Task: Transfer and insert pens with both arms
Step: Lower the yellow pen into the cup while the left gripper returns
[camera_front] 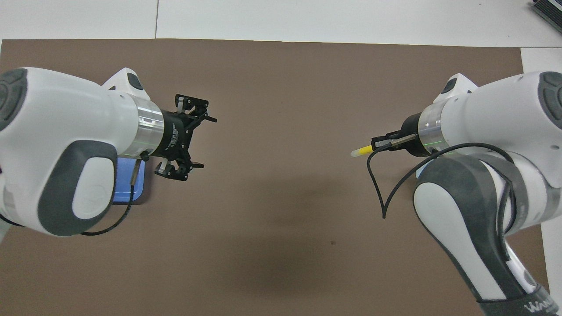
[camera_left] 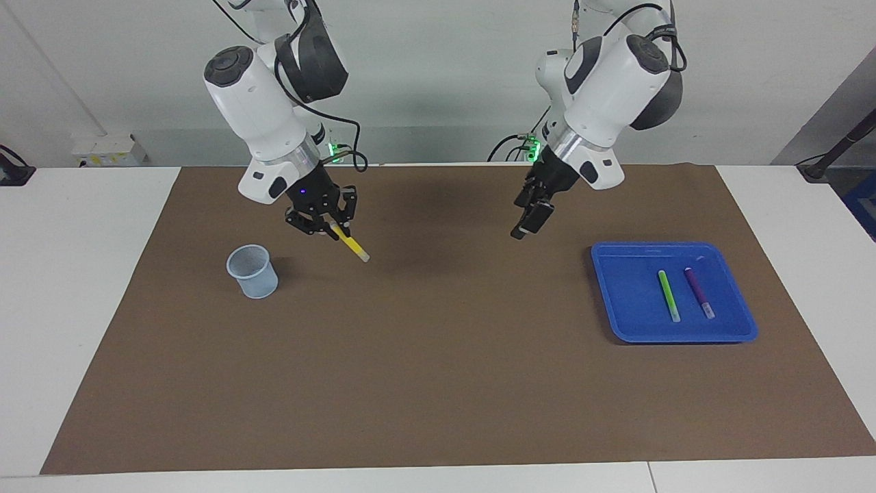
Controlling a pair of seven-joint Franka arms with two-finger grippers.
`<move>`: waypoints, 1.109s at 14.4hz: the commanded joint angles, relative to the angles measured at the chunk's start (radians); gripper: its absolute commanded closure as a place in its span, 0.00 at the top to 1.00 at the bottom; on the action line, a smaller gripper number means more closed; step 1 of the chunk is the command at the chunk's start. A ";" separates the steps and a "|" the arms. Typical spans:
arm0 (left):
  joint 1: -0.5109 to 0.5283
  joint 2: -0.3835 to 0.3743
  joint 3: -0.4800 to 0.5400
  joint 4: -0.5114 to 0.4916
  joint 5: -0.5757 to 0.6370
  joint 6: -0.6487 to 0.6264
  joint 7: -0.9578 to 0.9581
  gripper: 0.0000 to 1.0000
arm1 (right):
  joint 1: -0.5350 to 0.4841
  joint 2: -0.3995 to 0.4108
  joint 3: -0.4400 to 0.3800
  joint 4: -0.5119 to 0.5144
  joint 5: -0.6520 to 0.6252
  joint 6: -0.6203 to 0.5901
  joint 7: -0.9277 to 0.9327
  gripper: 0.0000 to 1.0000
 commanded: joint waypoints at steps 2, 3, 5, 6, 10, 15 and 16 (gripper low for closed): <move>0.114 -0.038 -0.006 -0.013 0.057 -0.111 0.267 1.00 | -0.026 -0.030 0.007 -0.022 -0.179 -0.060 -0.016 0.00; 0.141 -0.041 -0.006 -0.013 0.083 -0.140 0.333 1.00 | -0.034 -0.034 0.009 -0.024 -0.210 -0.068 -0.018 0.00; 0.180 -0.044 -0.006 -0.011 0.150 -0.179 0.436 1.00 | -0.035 -0.045 0.009 -0.044 -0.263 -0.069 -0.022 0.00; 0.204 -0.047 -0.006 -0.011 0.179 -0.189 0.494 1.00 | -0.035 -0.048 0.009 -0.054 -0.283 -0.068 -0.022 0.00; 0.244 -0.049 -0.005 -0.010 0.301 -0.223 0.702 1.00 | -0.055 -0.067 0.010 -0.106 -0.363 -0.051 -0.025 0.00; 0.267 -0.073 0.015 -0.014 0.312 -0.220 0.856 1.00 | -0.112 -0.085 0.009 -0.143 -0.438 -0.048 -0.070 0.00; 0.287 -0.075 0.021 -0.014 0.312 -0.217 0.921 1.00 | -0.123 -0.090 0.009 -0.155 -0.452 -0.048 -0.071 0.00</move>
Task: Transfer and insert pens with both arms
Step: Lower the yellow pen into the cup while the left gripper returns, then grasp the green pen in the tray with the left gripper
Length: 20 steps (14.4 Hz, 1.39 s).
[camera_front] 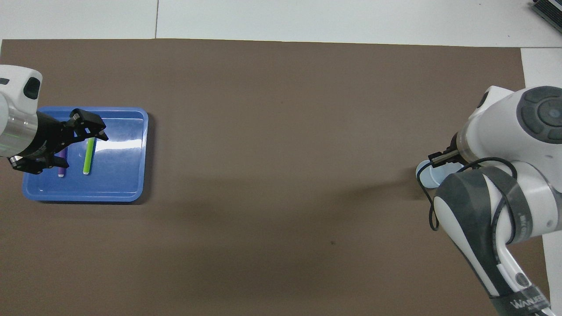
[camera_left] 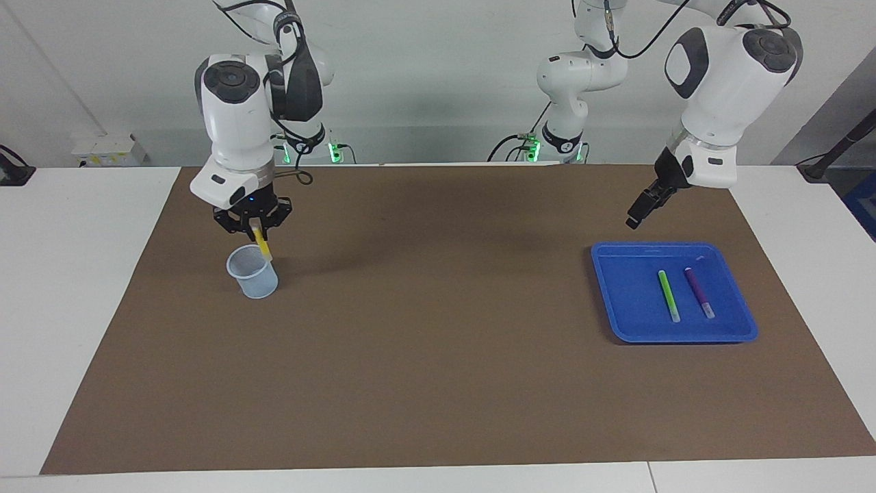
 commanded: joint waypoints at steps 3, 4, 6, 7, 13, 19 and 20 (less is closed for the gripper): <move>0.160 -0.021 0.012 -0.017 0.016 0.020 0.529 1.00 | -0.059 -0.049 0.011 -0.086 -0.036 0.053 -0.045 0.00; 0.182 -0.015 0.012 -0.017 0.021 0.027 0.619 1.00 | -0.063 -0.051 0.011 -0.100 -0.036 0.066 -0.047 0.00; 0.173 -0.001 0.011 -0.027 0.108 0.075 0.642 1.00 | -0.074 -0.052 0.011 -0.130 -0.036 0.097 -0.049 0.00; 0.170 0.021 0.011 -0.048 0.131 0.119 0.642 1.00 | -0.076 -0.051 0.011 -0.146 -0.036 0.111 -0.047 0.00; 0.179 0.175 0.009 -0.098 0.160 0.373 0.657 1.00 | -0.103 -0.041 0.011 -0.224 -0.036 0.217 -0.049 0.00; 0.170 0.298 0.009 -0.166 0.160 0.567 0.671 1.00 | -0.119 -0.034 0.011 -0.226 -0.025 0.218 -0.038 0.08; 0.173 0.308 0.009 -0.171 0.160 0.582 0.671 1.00 | -0.119 -0.032 0.011 -0.226 -0.024 0.218 -0.038 0.22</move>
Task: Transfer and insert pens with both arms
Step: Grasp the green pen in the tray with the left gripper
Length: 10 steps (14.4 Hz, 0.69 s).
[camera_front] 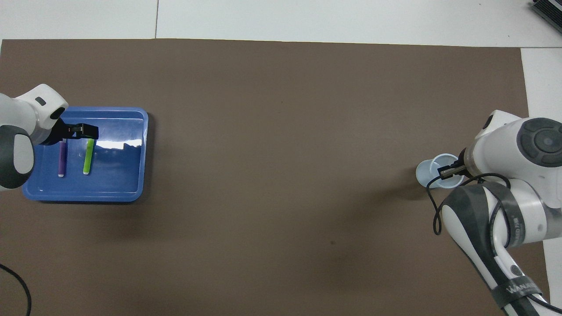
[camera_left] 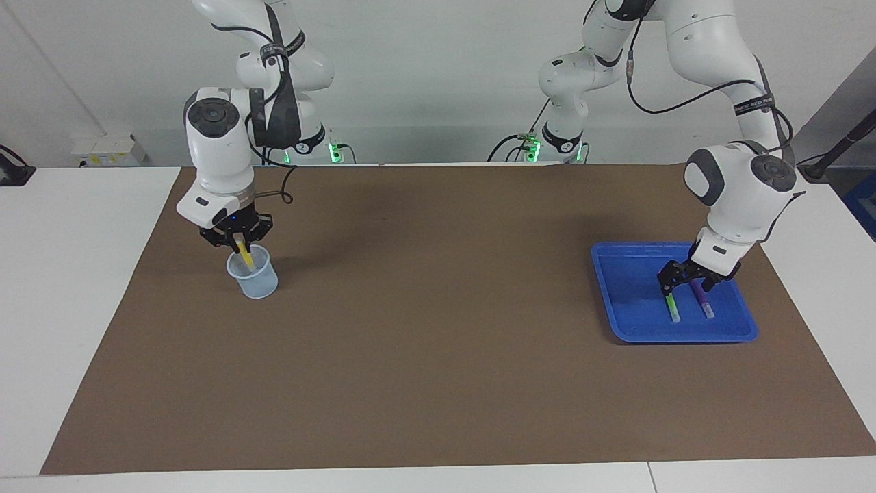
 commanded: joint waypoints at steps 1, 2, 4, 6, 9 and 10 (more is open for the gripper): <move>0.001 0.020 0.008 -0.031 0.016 0.062 0.016 1.00 | -0.023 -0.013 0.011 -0.021 -0.009 0.021 -0.009 0.44; 0.002 0.025 0.008 -0.045 0.016 0.075 0.032 1.00 | -0.023 -0.012 0.011 -0.021 -0.009 0.021 -0.007 0.54; 0.007 0.027 0.008 -0.073 0.016 0.107 0.039 1.00 | -0.021 -0.012 0.011 -0.021 -0.007 0.021 -0.005 0.82; 0.013 0.045 0.008 -0.073 0.016 0.110 0.044 1.00 | -0.021 -0.012 0.011 -0.021 -0.007 0.021 -0.007 0.83; 0.019 0.047 0.008 -0.082 0.016 0.110 0.053 0.89 | -0.017 -0.013 0.013 -0.019 -0.007 0.018 -0.009 0.83; 0.019 0.047 0.008 -0.082 0.016 0.110 0.052 0.83 | -0.015 -0.015 0.013 -0.016 -0.006 0.013 -0.010 0.83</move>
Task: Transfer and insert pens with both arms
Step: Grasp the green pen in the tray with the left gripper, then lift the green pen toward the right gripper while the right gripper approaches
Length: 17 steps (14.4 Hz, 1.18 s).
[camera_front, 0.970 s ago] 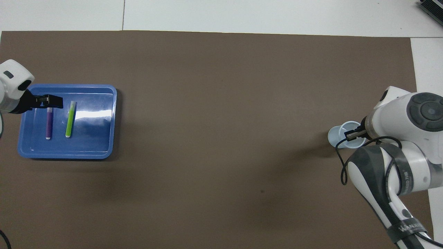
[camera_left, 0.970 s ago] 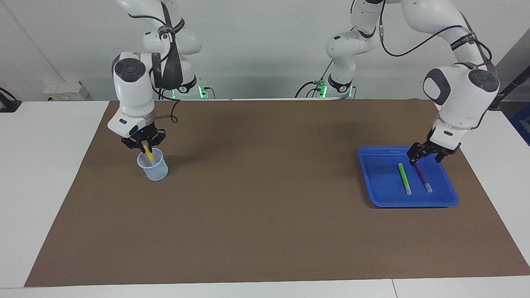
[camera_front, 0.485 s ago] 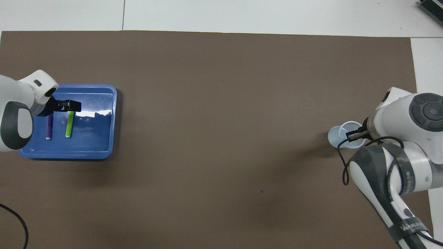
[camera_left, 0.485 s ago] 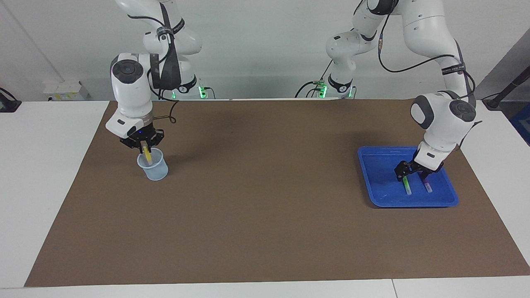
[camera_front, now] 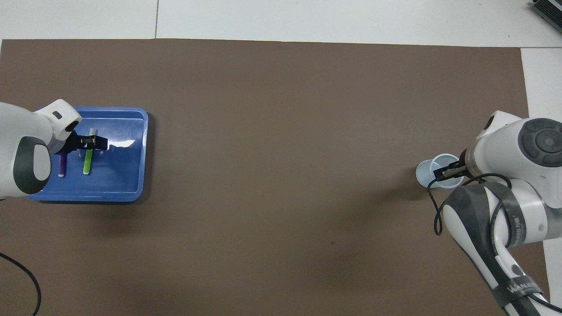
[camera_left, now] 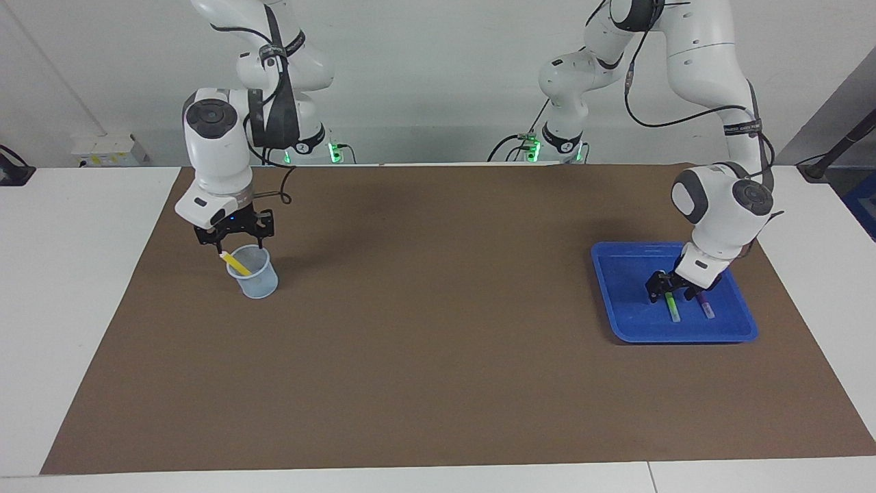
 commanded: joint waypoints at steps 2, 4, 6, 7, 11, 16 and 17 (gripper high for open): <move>0.011 -0.004 -0.003 -0.021 0.016 0.024 0.013 0.67 | -0.003 -0.025 0.011 -0.007 0.026 -0.001 -0.010 0.83; 0.008 -0.004 -0.003 -0.021 0.016 0.018 0.005 0.35 | 0.002 -0.035 0.016 0.000 0.078 -0.016 -0.013 0.83; 0.000 -0.004 -0.003 -0.015 0.016 0.005 -0.001 0.00 | 0.002 -0.045 0.017 0.020 0.126 -0.048 -0.016 0.83; -0.003 -0.004 -0.003 -0.008 0.014 -0.005 -0.007 0.00 | 0.004 -0.047 0.019 0.038 0.167 -0.071 -0.019 0.83; -0.030 -0.012 -0.009 0.043 0.005 -0.103 -0.110 0.00 | 0.004 -0.074 0.049 0.060 0.294 -0.104 -0.019 0.83; -0.046 -0.061 -0.014 0.162 -0.088 -0.332 -0.211 0.00 | 0.002 -0.076 0.063 0.098 0.494 -0.124 -0.021 0.83; -0.046 -0.085 -0.014 0.162 -0.119 -0.352 -0.257 0.00 | 0.002 -0.075 0.065 0.103 0.516 -0.124 -0.021 0.83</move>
